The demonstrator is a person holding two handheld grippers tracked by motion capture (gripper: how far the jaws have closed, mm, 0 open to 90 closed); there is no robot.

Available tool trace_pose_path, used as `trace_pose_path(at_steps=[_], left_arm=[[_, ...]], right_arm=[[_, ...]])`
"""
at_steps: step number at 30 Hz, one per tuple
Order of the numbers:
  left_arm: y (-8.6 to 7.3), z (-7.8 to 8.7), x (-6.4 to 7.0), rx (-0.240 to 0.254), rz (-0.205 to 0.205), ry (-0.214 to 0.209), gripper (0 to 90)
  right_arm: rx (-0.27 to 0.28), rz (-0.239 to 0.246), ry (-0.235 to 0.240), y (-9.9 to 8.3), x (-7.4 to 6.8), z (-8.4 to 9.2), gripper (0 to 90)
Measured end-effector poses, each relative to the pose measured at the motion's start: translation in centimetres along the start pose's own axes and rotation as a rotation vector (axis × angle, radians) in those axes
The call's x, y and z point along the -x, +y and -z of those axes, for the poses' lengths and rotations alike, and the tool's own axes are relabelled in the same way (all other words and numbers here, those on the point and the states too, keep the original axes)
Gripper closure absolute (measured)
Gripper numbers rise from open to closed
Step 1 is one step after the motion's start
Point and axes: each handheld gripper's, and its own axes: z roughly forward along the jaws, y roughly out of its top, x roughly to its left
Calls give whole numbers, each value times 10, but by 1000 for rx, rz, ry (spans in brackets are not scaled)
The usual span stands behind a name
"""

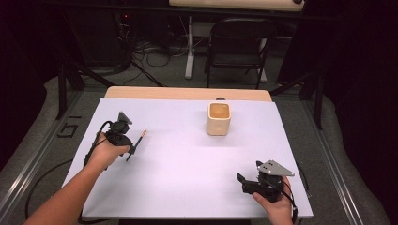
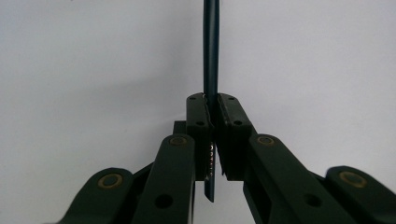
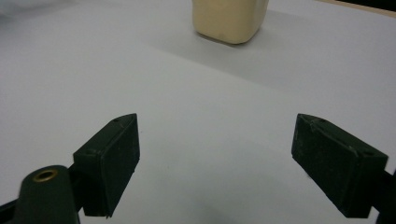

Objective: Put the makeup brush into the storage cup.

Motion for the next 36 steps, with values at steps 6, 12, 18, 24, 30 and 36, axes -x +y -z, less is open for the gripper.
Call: trace_pose_path(at_steps=[6,12,18,24,30,36], left_arm=[[-4,6,1,56,-10,-47,845],[-10,8,3,101,-35,-84,845],[-16,8,6,145,-35,-125,845],[-20,6,4,173,-34,-167,846],[-24,5,4,210,-25,-213,846],[-29,4,7,254,-27,-254,846]], right_arm=[[0,-1,-1,0,0,0,150],[-1,-4,-3,0,0,0,150],[-7,-3,-1,0,0,0,150],[-7,-3,-2,0,0,0,150],[-11,-2,-3,-1,-1,-1,150],[-12,-1,-4,-1,-1,-2,150]])
